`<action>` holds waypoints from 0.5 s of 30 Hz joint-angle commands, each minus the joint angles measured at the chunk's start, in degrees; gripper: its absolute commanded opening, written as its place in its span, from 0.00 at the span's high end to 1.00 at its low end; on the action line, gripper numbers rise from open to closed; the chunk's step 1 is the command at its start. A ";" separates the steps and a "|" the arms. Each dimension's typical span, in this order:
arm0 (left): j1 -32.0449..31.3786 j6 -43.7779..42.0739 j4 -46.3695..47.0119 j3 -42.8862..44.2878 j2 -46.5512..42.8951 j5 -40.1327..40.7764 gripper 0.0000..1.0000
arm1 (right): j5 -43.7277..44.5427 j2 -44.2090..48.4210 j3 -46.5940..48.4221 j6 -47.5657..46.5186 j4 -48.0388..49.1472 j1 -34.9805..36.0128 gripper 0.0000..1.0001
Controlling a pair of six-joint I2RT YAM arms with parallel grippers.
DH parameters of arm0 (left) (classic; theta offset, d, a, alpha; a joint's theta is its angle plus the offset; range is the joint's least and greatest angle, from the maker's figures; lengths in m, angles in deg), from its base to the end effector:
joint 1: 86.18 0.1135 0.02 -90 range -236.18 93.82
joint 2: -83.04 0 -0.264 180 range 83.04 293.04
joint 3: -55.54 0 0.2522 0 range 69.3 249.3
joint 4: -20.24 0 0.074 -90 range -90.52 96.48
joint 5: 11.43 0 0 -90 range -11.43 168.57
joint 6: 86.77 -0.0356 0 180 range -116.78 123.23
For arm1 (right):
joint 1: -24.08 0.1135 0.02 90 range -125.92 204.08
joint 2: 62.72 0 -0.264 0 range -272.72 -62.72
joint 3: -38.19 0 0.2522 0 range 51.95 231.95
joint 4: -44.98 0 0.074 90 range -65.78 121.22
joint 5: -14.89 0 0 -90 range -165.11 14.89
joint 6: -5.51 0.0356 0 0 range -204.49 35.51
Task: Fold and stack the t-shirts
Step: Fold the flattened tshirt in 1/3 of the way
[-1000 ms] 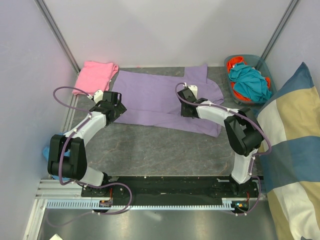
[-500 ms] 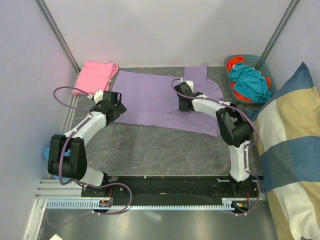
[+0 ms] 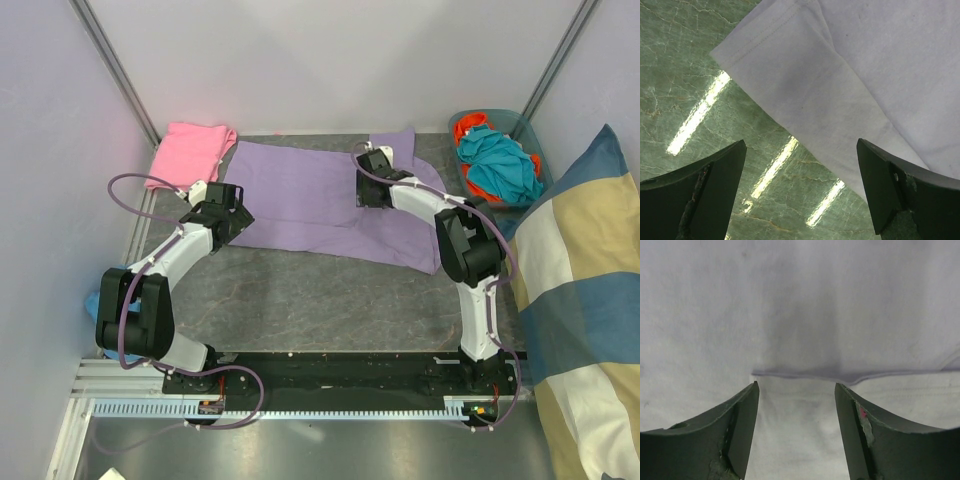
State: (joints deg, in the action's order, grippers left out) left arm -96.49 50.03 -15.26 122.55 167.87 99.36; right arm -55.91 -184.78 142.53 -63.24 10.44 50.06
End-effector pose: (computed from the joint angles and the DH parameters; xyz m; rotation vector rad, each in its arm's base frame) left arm 0.2978 -0.0413 0.2132 -0.8952 2.2467 0.0065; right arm 0.4243 0.1937 0.1754 0.0398 2.4142 -0.0435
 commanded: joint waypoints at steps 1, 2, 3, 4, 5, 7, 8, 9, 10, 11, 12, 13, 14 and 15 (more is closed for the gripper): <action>0.11 0.74 0.56 0.18 0.50 0.30 0.00 | -0.13 -1.69 4.16 -1.56 0.47 -0.49 0.29; 0.02 0.74 0.56 0.27 0.68 0.12 0.00 | -0.22 -1.78 4.68 -1.66 0.47 -0.66 0.28; 0.02 0.74 0.47 0.27 0.59 0.12 0.00 | 0.04 -1.60 4.69 -1.57 0.47 -0.84 0.27; 0.11 0.57 0.47 0.36 0.50 0.12 0.00 | 0.31 -0.64 3.82 -1.22 0.39 -0.84 0.27; 0.02 0.57 0.47 0.27 0.50 0.21 0.00 | 0.40 0.15 3.03 -0.96 0.47 -1.01 0.27; 0.02 0.57 0.56 0.18 0.50 0.38 0.00 | 1.71 3.12 0.05 0.18 0.74 -1.10 0.26; 0.02 0.57 0.47 0.18 0.50 0.30 0.00 | 2.33 4.28 -1.19 0.54 0.82 -1.19 0.26; 0.02 0.65 0.55 0.18 0.50 0.30 0.00 | 2.85 5.33 -2.42 0.98 0.74 -1.19 0.24; 0.02 0.74 0.56 0.18 0.77 0.30 0.00 | 3.47 7.69 -5.22 1.42 0.65 -1.19 0.24; 0.02 0.83 0.56 0.27 0.85 0.12 0.00 | 3.74 8.85 -6.64 2.46 0.56 -1.37 0.23; 0.02 0.83 0.47 0.36 0.94 -0.14 0.00 | 3.65 10.16 -8.30 3.26 0.30 -1.37 0.23; 0.11 0.83 0.55 0.36 1.03 -0.32 0.00 | 3.30 12.79 -11.89 3.79 0.30 -1.37 0.23; 0.11 0.92 0.56 0.27 0.86 -0.49 0.00 | 1.73 14.12 -13.92 4.92 0.47 -1.45 0.23; 0.02 1.18 0.56 0.01 0.68 -0.58 0.00 | 1.28 15.70 -15.86 5.54 0.47 -1.37 0.23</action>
State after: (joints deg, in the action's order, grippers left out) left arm -96.49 50.03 -15.26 122.55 168.18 99.03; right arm -54.23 -177.66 133.29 -61.53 10.84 48.97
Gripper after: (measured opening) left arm 0.996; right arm 0.767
